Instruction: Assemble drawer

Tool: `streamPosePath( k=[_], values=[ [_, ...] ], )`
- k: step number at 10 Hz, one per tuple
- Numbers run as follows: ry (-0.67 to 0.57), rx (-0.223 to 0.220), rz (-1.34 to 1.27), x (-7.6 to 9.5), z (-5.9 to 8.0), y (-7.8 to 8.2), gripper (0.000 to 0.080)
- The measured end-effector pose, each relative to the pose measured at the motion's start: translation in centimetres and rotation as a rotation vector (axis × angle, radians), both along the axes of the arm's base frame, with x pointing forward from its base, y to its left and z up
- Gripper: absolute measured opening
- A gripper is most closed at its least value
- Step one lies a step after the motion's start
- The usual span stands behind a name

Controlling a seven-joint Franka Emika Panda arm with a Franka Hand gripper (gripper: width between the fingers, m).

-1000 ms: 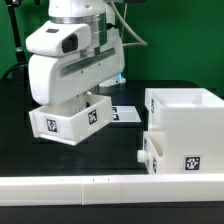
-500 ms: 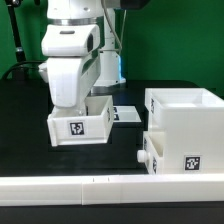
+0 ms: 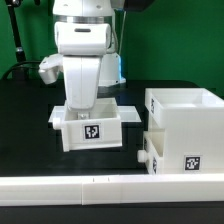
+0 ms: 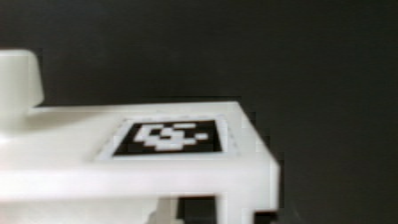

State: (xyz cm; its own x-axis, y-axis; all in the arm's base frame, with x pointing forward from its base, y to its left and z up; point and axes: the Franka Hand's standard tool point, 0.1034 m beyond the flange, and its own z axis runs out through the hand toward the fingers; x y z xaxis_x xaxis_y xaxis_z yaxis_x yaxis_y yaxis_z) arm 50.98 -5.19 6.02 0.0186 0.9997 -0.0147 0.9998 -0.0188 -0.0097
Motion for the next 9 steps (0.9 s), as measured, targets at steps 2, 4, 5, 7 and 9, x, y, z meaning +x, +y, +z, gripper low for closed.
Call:
streamPosePath(
  k=[2,4,5,7,9],
  values=[
    [0.002,0.001,0.005,0.0,-0.2,0.1,0.0042],
    [-0.022,0.003,0.015,0.4,-0.4,0.6,0.0042],
    [-0.019,0.005,0.022,0.4,-0.6,1.1,0.0042],
    [-0.018,0.006,0.021,0.5,-0.7,1.6,0.0042],
    [-0.016,0.006,0.018,0.4,-0.8,1.5,0.0042]
  ],
)
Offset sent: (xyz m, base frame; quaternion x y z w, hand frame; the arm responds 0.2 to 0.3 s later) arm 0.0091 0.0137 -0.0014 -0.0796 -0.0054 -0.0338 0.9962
